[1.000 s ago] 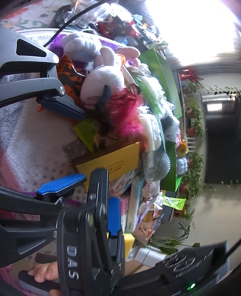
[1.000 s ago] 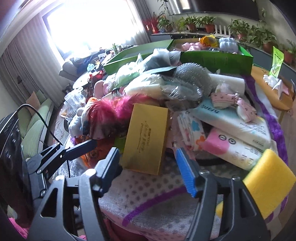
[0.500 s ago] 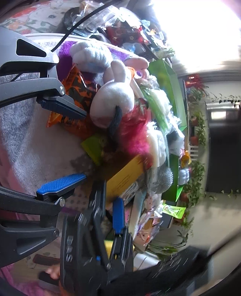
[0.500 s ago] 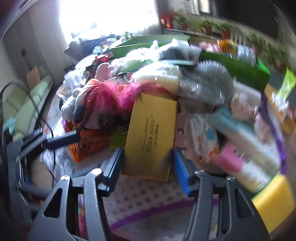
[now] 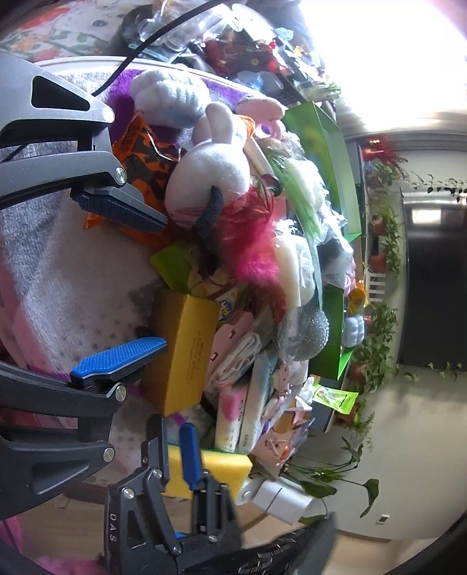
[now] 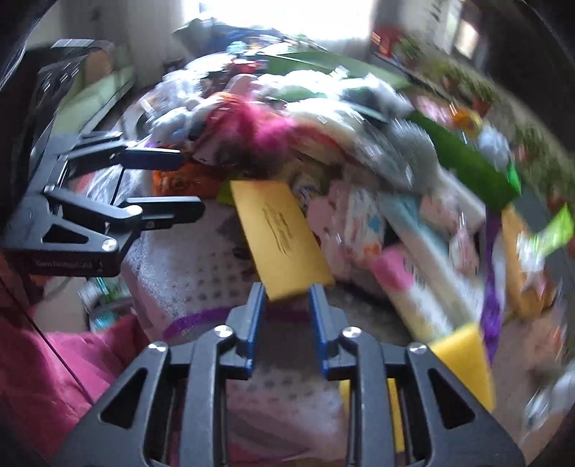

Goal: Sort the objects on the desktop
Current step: 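Close the right gripper on the yellow-gold box and lift it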

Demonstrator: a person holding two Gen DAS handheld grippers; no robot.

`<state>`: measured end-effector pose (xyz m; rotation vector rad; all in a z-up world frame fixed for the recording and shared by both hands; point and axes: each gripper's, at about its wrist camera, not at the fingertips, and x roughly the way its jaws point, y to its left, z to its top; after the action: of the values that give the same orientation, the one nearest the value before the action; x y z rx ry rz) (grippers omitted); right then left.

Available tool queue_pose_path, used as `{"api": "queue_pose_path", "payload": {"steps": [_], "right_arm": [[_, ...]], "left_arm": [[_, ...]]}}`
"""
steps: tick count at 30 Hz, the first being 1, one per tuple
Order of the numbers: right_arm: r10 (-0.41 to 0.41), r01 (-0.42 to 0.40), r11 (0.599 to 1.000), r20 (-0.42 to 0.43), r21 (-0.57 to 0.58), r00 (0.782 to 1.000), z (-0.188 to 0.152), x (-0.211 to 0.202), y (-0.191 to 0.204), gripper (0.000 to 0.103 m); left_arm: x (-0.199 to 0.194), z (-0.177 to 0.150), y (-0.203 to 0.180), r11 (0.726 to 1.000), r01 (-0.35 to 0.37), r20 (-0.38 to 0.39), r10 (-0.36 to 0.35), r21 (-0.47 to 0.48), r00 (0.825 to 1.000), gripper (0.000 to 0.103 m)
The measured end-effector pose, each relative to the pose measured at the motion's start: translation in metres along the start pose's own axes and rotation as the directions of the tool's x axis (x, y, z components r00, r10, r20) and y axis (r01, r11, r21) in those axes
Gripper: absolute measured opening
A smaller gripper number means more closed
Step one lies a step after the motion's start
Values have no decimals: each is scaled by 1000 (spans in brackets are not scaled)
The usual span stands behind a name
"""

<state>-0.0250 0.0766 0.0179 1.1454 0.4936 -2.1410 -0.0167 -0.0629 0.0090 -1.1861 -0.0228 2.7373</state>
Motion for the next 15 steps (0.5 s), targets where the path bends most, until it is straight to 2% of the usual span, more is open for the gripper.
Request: {"api": "queue_pose_path", "payload": {"steps": [1,2,3,4,5,6,7,11,12,15], "right_arm": [[46,-44,989,-4,144,999,-9,-1,-17,29],[74,-72,973,1,220,997,-14,-1,-25,30],[113,-111,945,14,306,994,-20,0,-34,32],[157,-158,901,37,404,987,-25,1,-44,32],[157,-158,901,37,404,987,-25,1,-44,32],[192,-206,819,84,535,978,-33,4,-56,32],[191,-221,785,114,578,975,-36,5,-60,32],[223,-293,703,190,649,956,-34,12,-58,32],[230,-297,690,190,659,955,-34,14,-57,33],[211,-265,696,163,667,964,-32,19,-53,35]], "left_arm": [[0,2,0,1000,7,0,-7,-3,1000,62],[0,4,0,1000,16,1,-16,-8,1000,62],[1,6,-1,1000,20,1,-20,-15,1000,62],[1,10,-1,999,24,7,-24,-22,1000,62],[2,13,-2,999,29,16,-29,-23,999,62],[3,16,-4,999,35,24,-35,-19,999,62],[6,19,-6,999,37,26,-37,-16,999,62],[24,27,-11,999,53,-14,-53,7,998,62],[28,28,-10,999,52,-25,-52,4,998,62],[40,31,-5,998,65,-46,-65,-6,997,62]]}}
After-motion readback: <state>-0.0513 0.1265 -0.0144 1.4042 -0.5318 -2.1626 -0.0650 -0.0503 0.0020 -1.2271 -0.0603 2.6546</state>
